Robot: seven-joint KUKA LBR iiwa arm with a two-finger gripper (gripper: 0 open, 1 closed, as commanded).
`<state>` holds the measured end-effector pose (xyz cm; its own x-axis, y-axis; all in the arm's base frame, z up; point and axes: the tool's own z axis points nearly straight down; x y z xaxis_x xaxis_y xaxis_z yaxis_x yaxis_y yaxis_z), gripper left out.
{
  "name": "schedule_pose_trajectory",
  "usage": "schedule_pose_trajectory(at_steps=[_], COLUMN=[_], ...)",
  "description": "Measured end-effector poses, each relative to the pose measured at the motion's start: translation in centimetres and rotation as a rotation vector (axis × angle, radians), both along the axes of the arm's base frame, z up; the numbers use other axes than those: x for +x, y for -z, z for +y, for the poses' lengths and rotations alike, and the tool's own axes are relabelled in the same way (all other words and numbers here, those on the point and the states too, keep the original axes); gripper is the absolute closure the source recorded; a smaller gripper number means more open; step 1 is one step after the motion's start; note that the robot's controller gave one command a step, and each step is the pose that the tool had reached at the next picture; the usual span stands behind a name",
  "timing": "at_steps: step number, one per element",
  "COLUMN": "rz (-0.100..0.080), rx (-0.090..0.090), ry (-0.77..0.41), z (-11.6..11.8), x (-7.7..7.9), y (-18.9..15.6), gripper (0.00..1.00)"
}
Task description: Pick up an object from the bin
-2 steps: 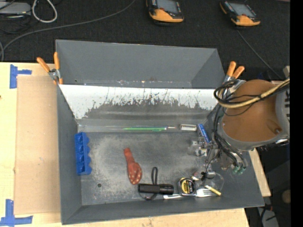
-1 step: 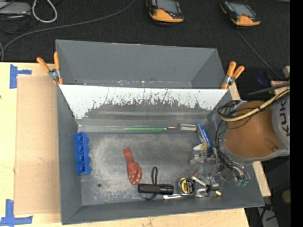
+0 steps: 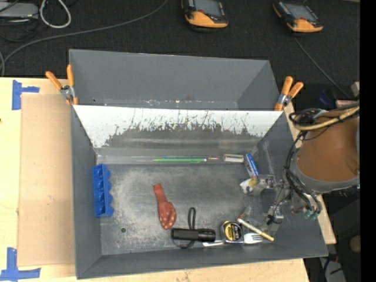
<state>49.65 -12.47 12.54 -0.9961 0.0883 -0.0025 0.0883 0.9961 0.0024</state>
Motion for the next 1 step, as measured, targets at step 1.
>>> schedule_pose_trajectory(at_steps=[1], rz=[0.007], rx=[0.0], ry=[-0.056], z=[-2.65], x=[0.63], y=[1.48], gripper=[0.0])
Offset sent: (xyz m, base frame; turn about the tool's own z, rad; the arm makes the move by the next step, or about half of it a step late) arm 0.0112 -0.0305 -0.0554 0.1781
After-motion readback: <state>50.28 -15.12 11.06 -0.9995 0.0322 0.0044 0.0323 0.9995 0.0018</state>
